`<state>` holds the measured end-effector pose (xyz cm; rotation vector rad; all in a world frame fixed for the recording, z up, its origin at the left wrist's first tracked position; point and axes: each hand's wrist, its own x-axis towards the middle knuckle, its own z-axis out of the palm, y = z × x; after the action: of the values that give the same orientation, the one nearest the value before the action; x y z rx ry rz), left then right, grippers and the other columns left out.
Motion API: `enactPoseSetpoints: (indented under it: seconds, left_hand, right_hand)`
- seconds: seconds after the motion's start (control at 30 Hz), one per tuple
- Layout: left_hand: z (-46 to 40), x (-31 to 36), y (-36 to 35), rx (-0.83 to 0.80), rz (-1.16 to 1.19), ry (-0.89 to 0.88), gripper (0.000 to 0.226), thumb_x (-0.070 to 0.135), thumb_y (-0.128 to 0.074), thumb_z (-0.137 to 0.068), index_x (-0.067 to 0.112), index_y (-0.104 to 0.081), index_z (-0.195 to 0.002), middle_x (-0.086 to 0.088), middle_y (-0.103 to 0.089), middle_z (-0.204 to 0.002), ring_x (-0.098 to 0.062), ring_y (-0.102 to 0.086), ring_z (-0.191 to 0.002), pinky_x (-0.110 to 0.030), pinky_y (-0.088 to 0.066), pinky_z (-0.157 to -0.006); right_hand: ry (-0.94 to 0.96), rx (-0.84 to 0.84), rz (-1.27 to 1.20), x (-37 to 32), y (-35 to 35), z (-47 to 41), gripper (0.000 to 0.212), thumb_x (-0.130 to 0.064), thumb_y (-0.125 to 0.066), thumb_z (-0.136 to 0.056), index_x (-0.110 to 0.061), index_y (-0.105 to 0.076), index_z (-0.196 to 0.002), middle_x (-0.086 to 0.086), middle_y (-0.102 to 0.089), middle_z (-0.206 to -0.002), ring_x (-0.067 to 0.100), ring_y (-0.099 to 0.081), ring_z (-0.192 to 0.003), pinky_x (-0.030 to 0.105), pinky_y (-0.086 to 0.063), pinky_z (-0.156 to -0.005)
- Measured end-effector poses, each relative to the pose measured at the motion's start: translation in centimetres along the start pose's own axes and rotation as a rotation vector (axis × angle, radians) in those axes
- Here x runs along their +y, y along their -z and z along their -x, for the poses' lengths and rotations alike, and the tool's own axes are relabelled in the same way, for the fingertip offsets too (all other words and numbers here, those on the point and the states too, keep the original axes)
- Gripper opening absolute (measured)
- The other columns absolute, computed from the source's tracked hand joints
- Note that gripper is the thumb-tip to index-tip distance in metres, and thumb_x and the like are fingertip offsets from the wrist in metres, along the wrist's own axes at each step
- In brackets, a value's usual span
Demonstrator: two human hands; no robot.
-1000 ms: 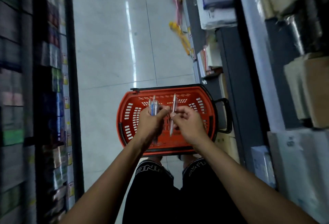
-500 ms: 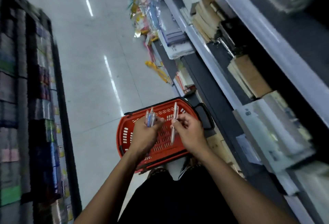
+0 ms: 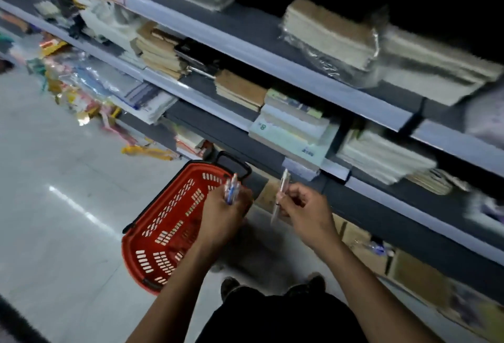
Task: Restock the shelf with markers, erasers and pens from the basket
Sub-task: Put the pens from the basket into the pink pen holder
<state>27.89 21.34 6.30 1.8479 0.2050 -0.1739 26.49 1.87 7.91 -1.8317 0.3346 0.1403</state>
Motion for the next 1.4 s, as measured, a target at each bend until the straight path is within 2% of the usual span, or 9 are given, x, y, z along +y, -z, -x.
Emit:
enactPoseSetpoints:
  seconds: [0.23,0.3,0.4,0.57,0.67,0.97,1.17,1.33,1.4]
  left_hand:
    - [1.0,4.4,-10.9,-0.141,-0.047,-0.169,0.030,0.026,-0.071,-0.098,0.027,-0.064,-0.069,0.011,-0.058,-0.054,0.002,-0.048,-0.046,-0.019,-0.038,-0.045]
    - [1.9,6.0,-14.9,-0.196,-0.043,-0.193,0.035,0.023,-0.069,-0.096,0.019,-0.057,-0.063,0.008,-0.054,-0.053,-0.001,-0.046,-0.047,-0.021,-0.037,-0.046]
    - [3.8,8.5,-20.9,-0.231,-0.052,-0.263,0.038,0.022,-0.065,-0.097,0.026,-0.056,-0.060,0.011,-0.055,-0.052,0.003,-0.048,-0.047,-0.015,-0.037,-0.046]
    - [6.4,11.6,-28.9,-0.276,-0.102,-0.408,0.038,0.022,-0.065,-0.102,0.017,-0.055,-0.066,0.001,-0.057,-0.059,-0.003,-0.051,-0.051,-0.018,-0.040,-0.049]
    - [7.3,12.7,-31.7,-0.274,-0.103,-0.421,0.038,0.022,-0.067,-0.101,0.024,-0.055,-0.066,0.003,-0.059,-0.060,-0.003,-0.051,-0.051,-0.014,-0.038,-0.049]
    - [6.7,15.8,-33.9,-0.239,-0.053,-0.475,0.027,0.025,-0.067,-0.098,0.019,-0.060,-0.073,0.000,-0.061,-0.066,-0.005,-0.053,-0.058,-0.021,-0.043,-0.053]
    - [3.6,18.5,-32.7,-0.260,-0.054,-0.623,0.017,0.038,-0.060,-0.100,0.029,-0.063,-0.086,0.008,-0.063,-0.073,-0.008,-0.059,-0.061,-0.015,-0.043,-0.055]
    - [0.6,19.9,-31.7,-0.273,-0.079,-0.676,0.018,0.040,-0.059,-0.100,0.038,-0.068,-0.115,0.019,-0.067,-0.073,0.000,-0.058,-0.054,-0.016,-0.043,-0.052]
    - [0.0,20.3,-31.5,-0.270,-0.107,-0.698,0.027,0.042,-0.059,-0.098,0.041,-0.067,-0.124,0.026,-0.067,-0.077,0.004,-0.059,-0.055,-0.010,-0.042,-0.053]
  right_hand:
    - [0.014,0.188,-0.042,1.9,11.3,3.6,0.008,-0.019,-0.073,-0.095,-0.024,-0.073,-0.090,-0.011,-0.073,-0.079,0.002,-0.068,-0.073,0.021,-0.054,-0.069]
    - [0.013,0.249,-0.090,2.8,15.3,4.8,0.009,-0.017,-0.073,-0.095,-0.025,-0.071,-0.094,-0.007,-0.074,-0.081,0.006,-0.070,-0.077,0.028,-0.056,-0.076]
    - [0.000,0.320,-0.160,4.1,21.5,6.5,0.017,-0.016,-0.074,-0.094,-0.029,-0.068,-0.103,-0.005,-0.075,-0.087,0.011,-0.071,-0.088,0.037,-0.059,-0.084]
    - [0.034,0.360,-0.209,5.9,29.8,8.8,0.016,-0.016,-0.077,-0.091,-0.030,-0.071,-0.096,-0.004,-0.076,-0.090,0.016,-0.074,-0.088,0.046,-0.061,-0.086]
    - [0.059,0.370,-0.229,6.3,32.9,9.4,0.017,-0.014,-0.077,-0.090,-0.029,-0.071,-0.093,-0.002,-0.075,-0.089,0.020,-0.073,-0.089,0.051,-0.059,-0.090]
    - [0.117,0.321,-0.262,5.1,35.0,8.2,0.003,-0.020,-0.072,-0.096,-0.023,-0.071,-0.097,0.003,-0.076,-0.086,0.019,-0.074,-0.081,0.047,-0.062,-0.085]
    - [0.160,0.417,-0.326,2.1,33.8,5.1,0.010,-0.016,-0.073,-0.095,-0.025,-0.073,-0.093,0.002,-0.075,-0.084,0.018,-0.074,-0.078,0.028,-0.060,-0.072]
    - [0.237,0.561,-0.274,-0.6,33.5,2.7,0.010,-0.016,-0.075,-0.092,-0.026,-0.074,-0.091,0.004,-0.074,-0.086,0.034,-0.070,-0.088,0.049,-0.061,-0.086]
    - [0.261,0.607,-0.281,-1.5,33.5,1.9,0.008,-0.016,-0.075,-0.091,-0.025,-0.074,-0.092,0.002,-0.074,-0.084,0.031,-0.070,-0.086,0.045,-0.062,-0.084]
